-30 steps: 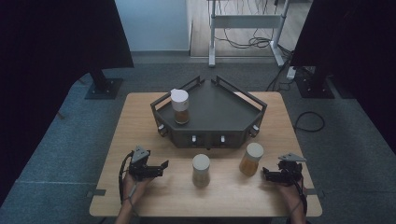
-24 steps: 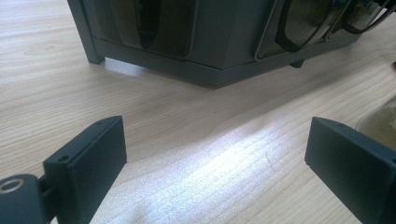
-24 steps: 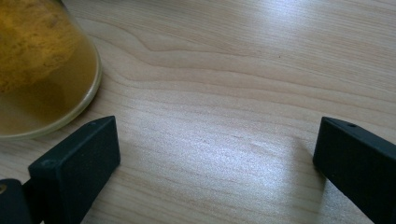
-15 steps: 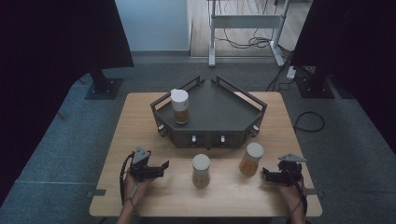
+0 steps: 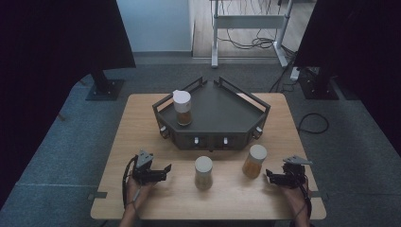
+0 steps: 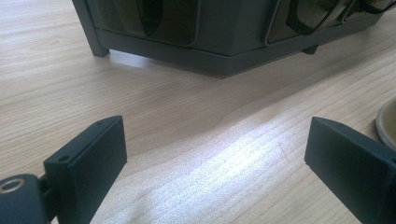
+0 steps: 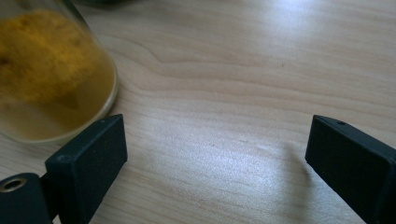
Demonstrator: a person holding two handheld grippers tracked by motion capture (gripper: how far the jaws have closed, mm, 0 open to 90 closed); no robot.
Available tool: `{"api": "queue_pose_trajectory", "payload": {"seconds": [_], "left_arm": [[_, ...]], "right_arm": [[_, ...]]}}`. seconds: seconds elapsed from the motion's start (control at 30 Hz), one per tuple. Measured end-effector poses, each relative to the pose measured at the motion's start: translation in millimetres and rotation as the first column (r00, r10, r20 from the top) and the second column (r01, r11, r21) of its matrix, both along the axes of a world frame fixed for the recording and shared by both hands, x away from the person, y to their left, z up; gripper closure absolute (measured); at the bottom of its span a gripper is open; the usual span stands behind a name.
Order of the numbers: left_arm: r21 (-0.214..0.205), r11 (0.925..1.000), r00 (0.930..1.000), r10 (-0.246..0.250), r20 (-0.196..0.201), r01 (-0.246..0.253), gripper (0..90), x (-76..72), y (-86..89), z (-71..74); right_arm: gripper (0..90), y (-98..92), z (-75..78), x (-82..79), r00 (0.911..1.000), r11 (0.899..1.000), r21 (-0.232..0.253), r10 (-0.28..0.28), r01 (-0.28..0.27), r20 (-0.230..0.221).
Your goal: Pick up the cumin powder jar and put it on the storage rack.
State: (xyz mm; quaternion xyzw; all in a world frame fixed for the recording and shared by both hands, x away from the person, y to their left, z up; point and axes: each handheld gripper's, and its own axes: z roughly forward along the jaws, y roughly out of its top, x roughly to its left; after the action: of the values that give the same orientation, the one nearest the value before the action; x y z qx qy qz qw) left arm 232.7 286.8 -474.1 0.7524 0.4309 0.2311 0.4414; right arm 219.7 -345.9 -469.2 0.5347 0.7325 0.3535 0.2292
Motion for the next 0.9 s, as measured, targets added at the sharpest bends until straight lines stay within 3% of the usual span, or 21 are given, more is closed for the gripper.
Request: {"api": "queue_pose_trajectory", "payload": {"seconds": [0.9], "left_arm": [[0.004, 0.9999, 0.9999, 0.011, -0.013, -0.011, 6.0, 1.3, 1.4, -8.4]], "right_arm": [[3.4, 1.3, 13.2, -15.1, 0.9965, 1.0, 0.016, -0.003, 0.001, 0.084]]}}
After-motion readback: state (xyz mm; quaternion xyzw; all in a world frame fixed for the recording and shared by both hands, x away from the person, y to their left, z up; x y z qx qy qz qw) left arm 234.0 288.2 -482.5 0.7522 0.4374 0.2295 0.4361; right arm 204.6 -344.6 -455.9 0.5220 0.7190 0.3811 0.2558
